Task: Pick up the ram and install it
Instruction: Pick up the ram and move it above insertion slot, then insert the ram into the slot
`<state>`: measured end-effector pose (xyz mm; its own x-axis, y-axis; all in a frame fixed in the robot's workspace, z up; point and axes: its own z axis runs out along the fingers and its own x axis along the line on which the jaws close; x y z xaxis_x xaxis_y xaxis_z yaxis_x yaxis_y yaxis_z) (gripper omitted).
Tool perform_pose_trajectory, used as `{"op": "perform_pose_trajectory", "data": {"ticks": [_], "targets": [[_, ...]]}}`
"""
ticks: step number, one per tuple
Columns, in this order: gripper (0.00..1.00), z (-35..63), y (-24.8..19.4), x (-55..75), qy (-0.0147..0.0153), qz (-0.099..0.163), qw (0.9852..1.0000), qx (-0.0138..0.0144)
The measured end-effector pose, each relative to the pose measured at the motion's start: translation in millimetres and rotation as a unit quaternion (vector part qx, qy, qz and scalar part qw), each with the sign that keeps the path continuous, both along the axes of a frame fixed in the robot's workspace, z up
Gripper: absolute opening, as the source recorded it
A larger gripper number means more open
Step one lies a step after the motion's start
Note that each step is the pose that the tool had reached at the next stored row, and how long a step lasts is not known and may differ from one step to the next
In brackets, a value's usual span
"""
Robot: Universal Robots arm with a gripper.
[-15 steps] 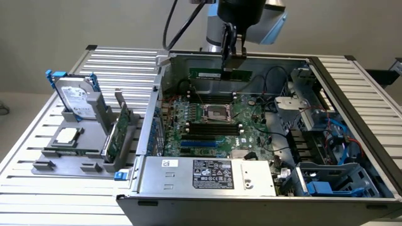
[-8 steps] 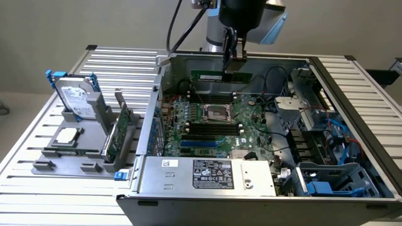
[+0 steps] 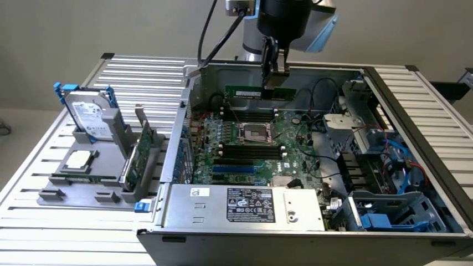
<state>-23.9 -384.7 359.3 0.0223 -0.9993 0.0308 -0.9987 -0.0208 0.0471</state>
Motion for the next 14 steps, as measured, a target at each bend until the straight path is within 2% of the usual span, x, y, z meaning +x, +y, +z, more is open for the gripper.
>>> {"op": "perform_pose_trajectory", "data": {"ticks": [14], "targets": [[0.14, -0.3, -0.4, -0.2, 0.0001, 0.0, 1.0, -0.0001]]}}
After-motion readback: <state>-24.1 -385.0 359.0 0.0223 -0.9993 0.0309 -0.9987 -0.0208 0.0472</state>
